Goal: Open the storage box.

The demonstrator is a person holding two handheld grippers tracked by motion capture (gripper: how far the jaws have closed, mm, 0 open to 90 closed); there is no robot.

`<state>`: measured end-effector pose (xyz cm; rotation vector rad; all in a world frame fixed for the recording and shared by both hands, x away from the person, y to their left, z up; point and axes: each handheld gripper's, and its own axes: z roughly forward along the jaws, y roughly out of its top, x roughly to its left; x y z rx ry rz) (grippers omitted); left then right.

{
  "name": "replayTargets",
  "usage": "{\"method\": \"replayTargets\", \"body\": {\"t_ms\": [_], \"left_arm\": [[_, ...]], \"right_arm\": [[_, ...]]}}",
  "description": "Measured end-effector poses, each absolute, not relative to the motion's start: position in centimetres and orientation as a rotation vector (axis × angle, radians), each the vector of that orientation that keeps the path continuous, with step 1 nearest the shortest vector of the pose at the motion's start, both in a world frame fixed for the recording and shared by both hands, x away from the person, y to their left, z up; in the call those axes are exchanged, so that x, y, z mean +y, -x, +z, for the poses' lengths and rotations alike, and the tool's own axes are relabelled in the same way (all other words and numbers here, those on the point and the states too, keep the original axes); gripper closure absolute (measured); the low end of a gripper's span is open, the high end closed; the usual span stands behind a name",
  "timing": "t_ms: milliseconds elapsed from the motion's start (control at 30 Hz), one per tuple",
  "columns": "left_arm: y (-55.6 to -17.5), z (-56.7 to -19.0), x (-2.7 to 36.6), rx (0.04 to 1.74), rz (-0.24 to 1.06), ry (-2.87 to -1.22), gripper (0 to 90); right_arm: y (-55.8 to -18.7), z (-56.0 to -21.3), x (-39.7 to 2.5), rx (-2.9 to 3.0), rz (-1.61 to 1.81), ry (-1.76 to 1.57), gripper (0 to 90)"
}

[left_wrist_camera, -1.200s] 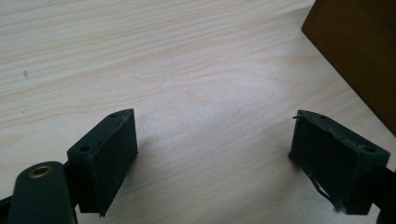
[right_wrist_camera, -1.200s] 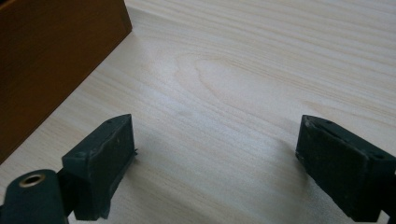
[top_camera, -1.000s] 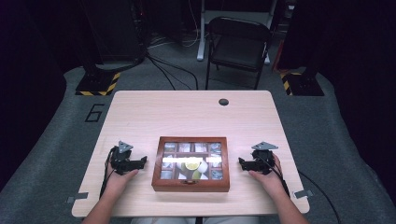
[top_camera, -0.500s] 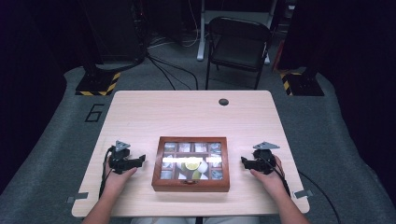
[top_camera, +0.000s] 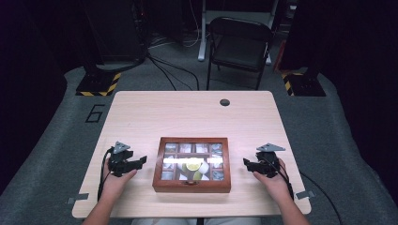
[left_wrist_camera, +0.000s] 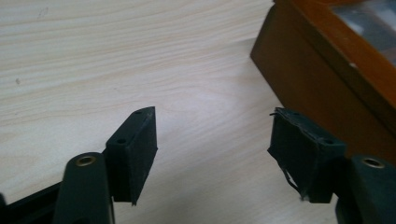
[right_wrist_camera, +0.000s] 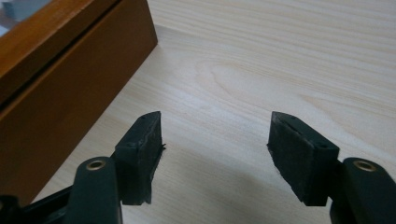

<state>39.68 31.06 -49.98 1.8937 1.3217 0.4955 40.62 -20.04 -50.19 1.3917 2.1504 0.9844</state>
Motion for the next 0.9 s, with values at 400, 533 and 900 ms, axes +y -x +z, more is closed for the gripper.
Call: {"method": "replayTargets", "body": {"t_ms": [400,533,900], "left_arm": [[-38.2,-48.9,30.2,1.270,0.497,-1.900,33.8],[-37.9,-48.7,30.1,1.263,0.486,-1.900,34.3],[-37.0,-48.3,29.9,1.254,0.485,-1.893,34.5]], "right_arm": [[-39.3,-49.0,-19.7,2.161,1.035,-1.336,36.1],[-38.9,-48.7,-19.6,2.158,1.040,-1.319,36.2],[-38.2,-48.2,-19.3,2.174,1.053,-1.273,37.5]]}}
